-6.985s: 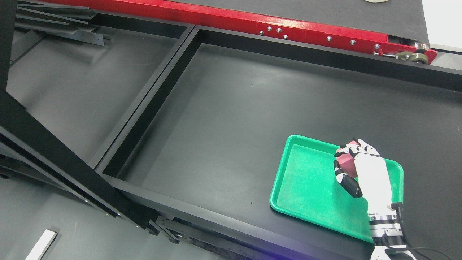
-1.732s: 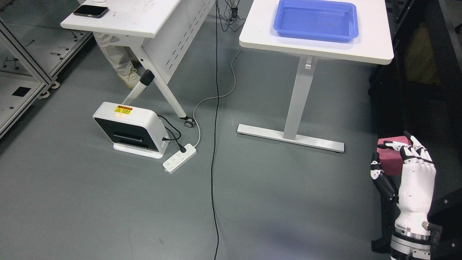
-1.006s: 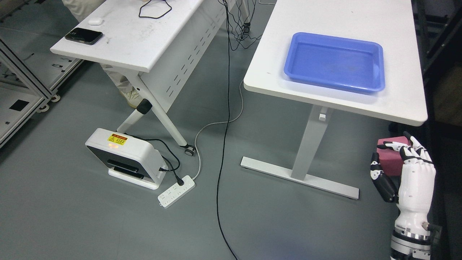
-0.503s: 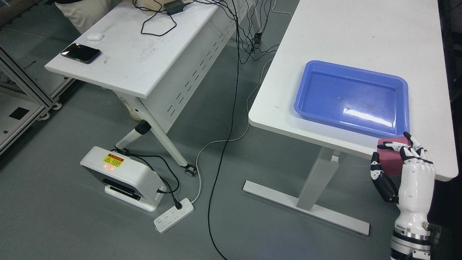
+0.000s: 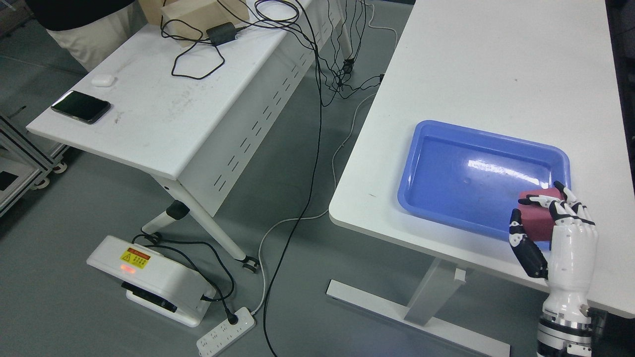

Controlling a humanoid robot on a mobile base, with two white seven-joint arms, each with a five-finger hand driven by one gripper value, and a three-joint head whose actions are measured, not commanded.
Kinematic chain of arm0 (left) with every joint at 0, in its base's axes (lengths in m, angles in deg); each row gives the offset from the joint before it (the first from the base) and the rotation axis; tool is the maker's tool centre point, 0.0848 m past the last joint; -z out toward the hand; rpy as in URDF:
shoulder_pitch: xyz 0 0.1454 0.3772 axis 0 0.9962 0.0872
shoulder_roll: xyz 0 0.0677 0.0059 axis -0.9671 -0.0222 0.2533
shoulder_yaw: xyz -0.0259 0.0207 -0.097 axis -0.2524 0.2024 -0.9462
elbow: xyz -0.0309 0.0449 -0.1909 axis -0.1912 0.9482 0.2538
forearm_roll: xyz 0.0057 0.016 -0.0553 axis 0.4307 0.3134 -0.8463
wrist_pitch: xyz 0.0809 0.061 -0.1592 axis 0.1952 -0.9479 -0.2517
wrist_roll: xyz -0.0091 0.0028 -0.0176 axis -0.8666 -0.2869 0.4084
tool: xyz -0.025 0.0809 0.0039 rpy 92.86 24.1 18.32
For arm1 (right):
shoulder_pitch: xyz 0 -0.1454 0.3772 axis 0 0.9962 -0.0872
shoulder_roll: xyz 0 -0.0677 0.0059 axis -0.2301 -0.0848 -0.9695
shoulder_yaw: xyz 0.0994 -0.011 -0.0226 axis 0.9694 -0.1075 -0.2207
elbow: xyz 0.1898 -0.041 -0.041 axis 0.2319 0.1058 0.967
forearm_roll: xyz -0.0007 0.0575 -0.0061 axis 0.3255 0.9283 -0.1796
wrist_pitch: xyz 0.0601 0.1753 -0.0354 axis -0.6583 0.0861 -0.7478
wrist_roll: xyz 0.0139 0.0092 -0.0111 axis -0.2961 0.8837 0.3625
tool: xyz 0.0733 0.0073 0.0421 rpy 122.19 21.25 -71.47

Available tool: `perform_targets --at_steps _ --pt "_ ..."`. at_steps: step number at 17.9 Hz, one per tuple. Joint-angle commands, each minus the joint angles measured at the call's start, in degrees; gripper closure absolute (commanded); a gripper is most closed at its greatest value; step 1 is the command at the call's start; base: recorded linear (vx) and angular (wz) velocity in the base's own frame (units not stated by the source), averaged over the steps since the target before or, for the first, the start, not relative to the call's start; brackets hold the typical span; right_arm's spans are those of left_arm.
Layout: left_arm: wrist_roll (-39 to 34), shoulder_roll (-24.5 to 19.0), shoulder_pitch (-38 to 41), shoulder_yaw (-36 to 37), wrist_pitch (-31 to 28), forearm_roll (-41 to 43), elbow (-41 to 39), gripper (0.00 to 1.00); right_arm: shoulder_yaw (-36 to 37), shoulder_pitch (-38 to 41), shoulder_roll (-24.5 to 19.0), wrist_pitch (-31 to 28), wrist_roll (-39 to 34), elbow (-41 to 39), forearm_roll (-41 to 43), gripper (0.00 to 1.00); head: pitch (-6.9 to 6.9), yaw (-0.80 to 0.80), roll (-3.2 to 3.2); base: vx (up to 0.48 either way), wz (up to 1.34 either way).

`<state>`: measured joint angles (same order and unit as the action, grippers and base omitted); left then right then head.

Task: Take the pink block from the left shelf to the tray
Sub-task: 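Lower the right hand into the blue tray and open it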

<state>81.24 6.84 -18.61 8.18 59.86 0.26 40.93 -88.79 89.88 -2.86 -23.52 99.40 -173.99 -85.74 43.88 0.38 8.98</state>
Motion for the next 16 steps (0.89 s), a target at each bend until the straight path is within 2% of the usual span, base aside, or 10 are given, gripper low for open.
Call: perform_targets --at_steps 1,7,13,14,16 --pt "0.0 -1.0 0.0 0.0 0.0 -0.4 -1.0 0.0 -1.4 0.0 -0.1 0.0 -0.3 0.0 0.0 0.96 0.0 0.0 0.0 0.237 -0.01" --pt "0.0 -1.0 0.0 0.0 0.0 -0.4 -1.0 0.0 -1.9 2.0 0.2 1.8 -0.6 0.0 0.0 0.95 0.0 0.0 0.0 0.196 -0.02" --pt "0.0 -1.0 0.0 0.0 0.0 -0.4 -1.0 0.0 -5.7 3.4 0.5 2.6 -6.1 0.0 0.0 0.93 0.0 0.0 0.0 0.107 0.01" --pt "0.0 -1.0 0.0 0.0 0.0 -0.4 -1.0 0.0 -5.9 3.3 0.3 2.6 -6.1 0.0 0.0 0.91 0.0 0.0 0.0 0.061 0.0" --pt "0.0 -1.0 0.0 0.0 0.0 -0.4 -1.0 0.0 -6.2 3.2 -0.2 2.6 -6.1 0.0 0.1 0.78 0.0 0.0 0.0 0.052 0.0"
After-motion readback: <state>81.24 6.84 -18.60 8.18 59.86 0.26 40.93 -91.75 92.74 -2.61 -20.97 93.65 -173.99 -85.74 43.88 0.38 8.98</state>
